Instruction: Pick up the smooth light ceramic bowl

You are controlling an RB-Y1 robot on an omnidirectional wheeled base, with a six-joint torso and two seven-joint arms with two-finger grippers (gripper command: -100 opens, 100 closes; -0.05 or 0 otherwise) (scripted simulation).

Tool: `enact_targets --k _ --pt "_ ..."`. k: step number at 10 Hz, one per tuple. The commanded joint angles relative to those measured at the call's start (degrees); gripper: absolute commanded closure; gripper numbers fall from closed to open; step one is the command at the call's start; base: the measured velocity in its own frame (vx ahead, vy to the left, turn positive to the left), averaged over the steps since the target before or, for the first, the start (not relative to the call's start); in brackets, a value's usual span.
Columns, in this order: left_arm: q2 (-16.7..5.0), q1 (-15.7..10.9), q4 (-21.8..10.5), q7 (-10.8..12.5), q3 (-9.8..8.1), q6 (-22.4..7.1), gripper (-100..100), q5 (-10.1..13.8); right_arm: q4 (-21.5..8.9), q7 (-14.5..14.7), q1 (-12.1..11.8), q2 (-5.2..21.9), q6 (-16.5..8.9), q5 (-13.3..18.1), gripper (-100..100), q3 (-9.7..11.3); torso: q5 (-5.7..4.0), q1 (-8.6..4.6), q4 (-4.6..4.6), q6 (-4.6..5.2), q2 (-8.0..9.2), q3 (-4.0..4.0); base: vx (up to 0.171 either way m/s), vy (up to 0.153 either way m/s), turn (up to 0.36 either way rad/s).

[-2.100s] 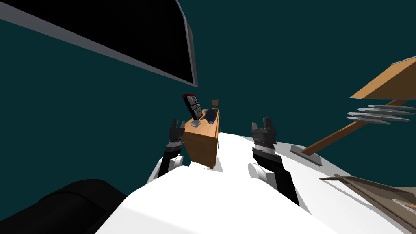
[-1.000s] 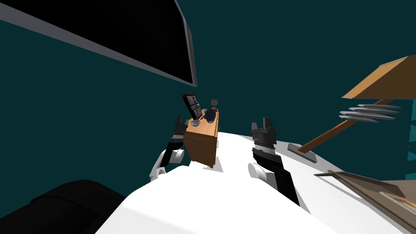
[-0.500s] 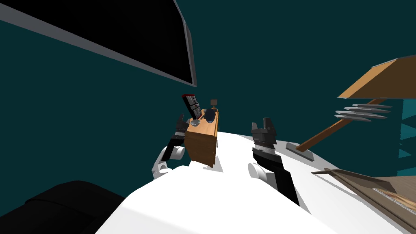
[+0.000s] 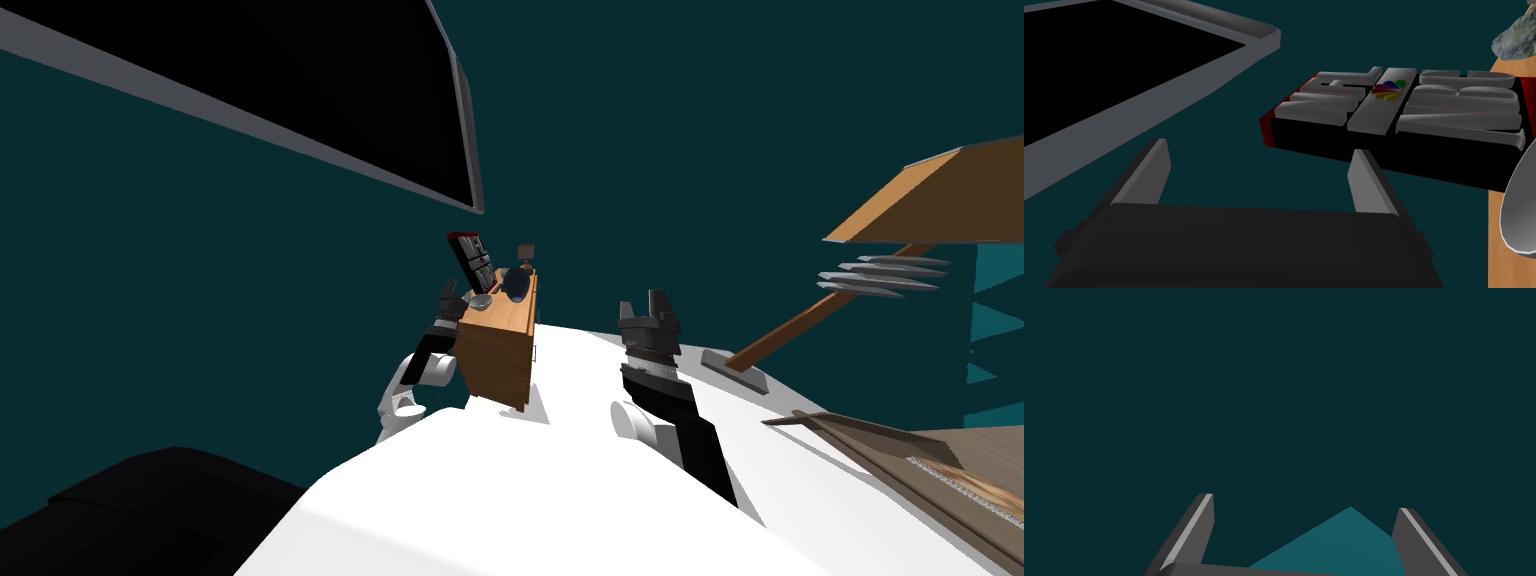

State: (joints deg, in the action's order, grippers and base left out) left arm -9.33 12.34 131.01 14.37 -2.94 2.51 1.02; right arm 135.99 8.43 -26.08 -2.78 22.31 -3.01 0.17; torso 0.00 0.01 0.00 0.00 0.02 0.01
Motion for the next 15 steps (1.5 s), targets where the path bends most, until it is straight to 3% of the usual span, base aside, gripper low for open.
enact_targets --k 1,2,4,5,7,8,10,11,13,14,15 --pt "-0.4 -1.0 -0.1 0.5 -0.09 -2.9 -100 0.5 0.0 0.0 0.0 0.0 0.0 0.0 0 0.0 0.0 0.0 0.0 0.0 0.0 0.0 -0.01 0.002 -0.018" --pt "-1.2 -3.0 -0.3 1.4 -0.18 -4.5 -100 1.5 0.0 0.0 0.0 0.0 0.0 0.0 0 0.0 0.0 0.0 0.0 -0.01 0.01 0.0 -0.015 0.003 -0.029" --pt "-1.2 -3.0 -0.3 1.4 -0.18 -7.4 -100 1.5 0.0 0.0 0.0 0.0 0.0 0.0 0 0.0 0.01 0.01 0.0 -0.01 0.01 0.01 -0.005 0.002 -0.008" --pt "-2.1 -5.2 -0.6 2.2 -0.28 -9.4 -100 2.5 0.0 0.0 0.0 0.0 0.0 0.0 0 0.0 0.01 0.01 0.0 -0.02 -0.01 0.0 -0.005 0.004 -0.023" --pt "-2.1 -5.2 -0.6 2.2 -0.28 -11.7 -100 2.5 0.0 0.0 0.0 0.0 0.0 0.0 0 0.0 0.01 0.01 0.0 -0.01 -0.01 -0.01 -0.002 0.003 -0.012" --pt "-3.0 -7.3 -0.8 3.1 -0.38 -13.8 -100 3.6 0.0 0.0 0.0 0.0 0.0 0.0 0 0.0 0.01 0.0 -0.01 -0.02 -0.01 -0.01 -0.003 0.004 -0.03" --pt "-3.0 -7.3 -0.8 3.1 -0.38 -16.2 -100 3.6 0.0 0.0 0.0 0.0 0.0 0.0 0 0.0 0.01 0.01 -0.01 -0.01 -0.02 -0.01 -0.002 0.003 -0.01" --pt "-4.0 -9.5 -1.2 4.1 -0.47 -18.2 -100 4.7 0.0 0.0 0.0 0.0 0.0 0.0 0 0.0 0.01 0.01 -0.01 -0.02 -0.02 -0.01 -0.002 0.005 -0.024" --pt "-4.0 -9.5 -1.2 4.1 -0.47 -20.8 -100 4.7 0.0 0.0 0.0 0.0 0.0 0.0 0 0.0 0.01 0.02 -0.01 -0.01 -0.02 -0.01 -0.001 0.004 -0.014" --pt "-4.9 -11.8 -1.5 5.0 -0.55 -22.7 -100 5.8 0.0 0.0 0.0 0.0 0.0 0.0 0 0.0 0.01 0.01 -0.01 -0.02 -0.02 -0.01 0.001 0.008 -0.034" --pt "-4.9 -11.8 -1.5 5.0 -0.55 -24.3 -100 5.8 0.0 0.0 0.0 0.0 0.0 0.0 0 0.0 0.0 0.02 -0.01 -0.01 -0.03 -0.02 0.001 0.008 -0.023"
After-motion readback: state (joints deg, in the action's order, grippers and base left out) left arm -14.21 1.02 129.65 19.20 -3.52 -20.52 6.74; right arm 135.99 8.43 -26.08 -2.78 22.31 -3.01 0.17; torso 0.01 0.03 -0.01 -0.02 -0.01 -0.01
